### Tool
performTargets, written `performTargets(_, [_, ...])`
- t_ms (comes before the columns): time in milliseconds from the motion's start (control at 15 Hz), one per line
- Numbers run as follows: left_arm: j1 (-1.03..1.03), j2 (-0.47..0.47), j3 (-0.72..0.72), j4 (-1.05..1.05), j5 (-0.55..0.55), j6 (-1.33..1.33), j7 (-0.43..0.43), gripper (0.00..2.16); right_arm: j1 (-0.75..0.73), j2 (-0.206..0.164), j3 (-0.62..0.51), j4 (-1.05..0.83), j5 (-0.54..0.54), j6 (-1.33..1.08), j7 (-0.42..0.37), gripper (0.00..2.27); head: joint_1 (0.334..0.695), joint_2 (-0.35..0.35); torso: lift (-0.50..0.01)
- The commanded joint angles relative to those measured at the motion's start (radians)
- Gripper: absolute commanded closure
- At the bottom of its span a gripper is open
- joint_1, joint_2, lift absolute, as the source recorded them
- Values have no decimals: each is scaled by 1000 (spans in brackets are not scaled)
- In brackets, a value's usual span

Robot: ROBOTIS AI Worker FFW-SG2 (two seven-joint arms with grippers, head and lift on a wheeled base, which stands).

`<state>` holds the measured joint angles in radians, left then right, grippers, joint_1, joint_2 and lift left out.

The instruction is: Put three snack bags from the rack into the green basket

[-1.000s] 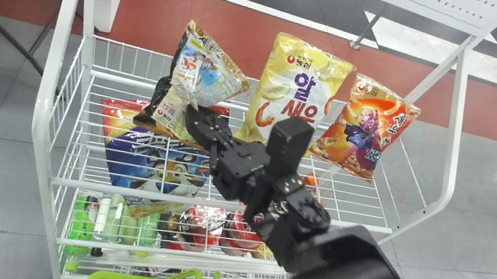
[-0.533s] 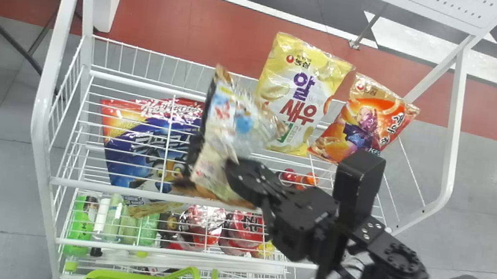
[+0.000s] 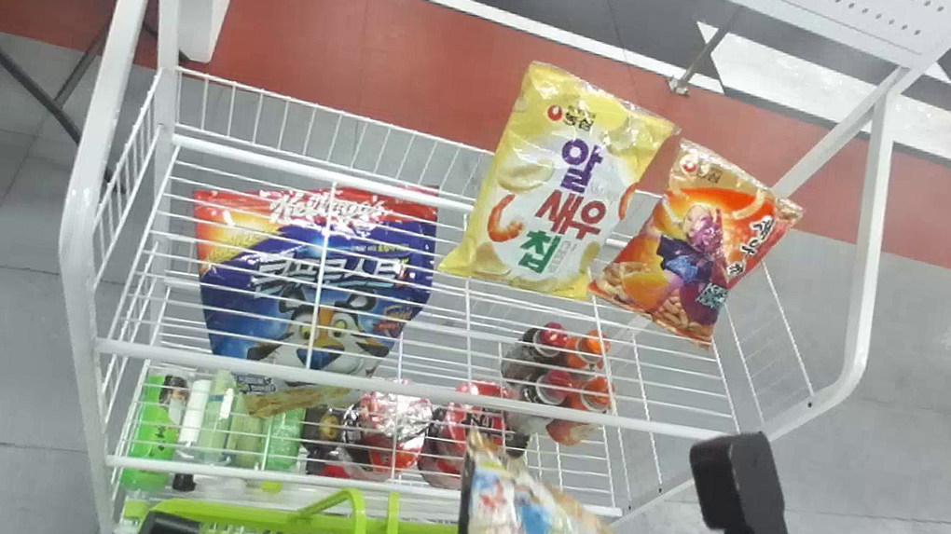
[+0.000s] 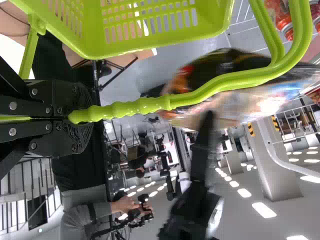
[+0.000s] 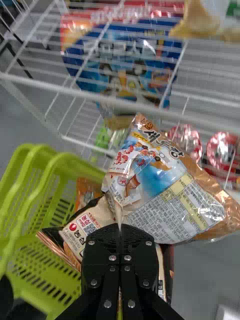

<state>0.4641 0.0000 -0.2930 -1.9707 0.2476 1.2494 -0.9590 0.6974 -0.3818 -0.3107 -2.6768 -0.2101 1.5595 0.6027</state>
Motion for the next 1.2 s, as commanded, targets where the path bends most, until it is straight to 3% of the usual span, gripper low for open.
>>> performTargets(0, [-4, -3, 5, 3, 2, 2, -1, 1487, 27, -8, 38, 61, 6, 13, 34, 2250, 695, -350, 0])
performTargets(333, [-5, -3, 2, 1, 1, 20, 6, 1487, -15, -23, 306, 319, 6, -244, 39, 2250, 695, -350, 0])
performTargets(600, [-5, -3, -3, -7, -1, 57, 9, 1487, -122, -12, 440, 618, -29, -769, 58, 2250, 695, -350, 0])
performTargets(733, [-5, -3, -6, -8, -2, 60, 14, 1487, -194, -3, 492, 719, -63, -750, 72, 2250, 695, -350, 0])
performTargets(933, [-5, -3, -9, -8, -5, 60, 13, 1490, -205, 1, 532, 721, -60, -578, 89, 2246, 695, -350, 0])
performTargets(1000, [-7, -3, -11, -8, -7, 60, 17, 1487, -207, 1, 519, 719, -60, -529, 112, 2088, 695, -350, 0])
performTargets(1067, [-12, -3, -11, -7, -5, 60, 17, 1487, -205, 1, 499, 718, -72, -511, 131, 1663, 695, -350, 0])
performTargets(1133, [-13, -3, -11, -5, -5, 60, 17, 1487, -194, 4, 463, 718, -98, -517, 131, 667, 695, -350, 0])
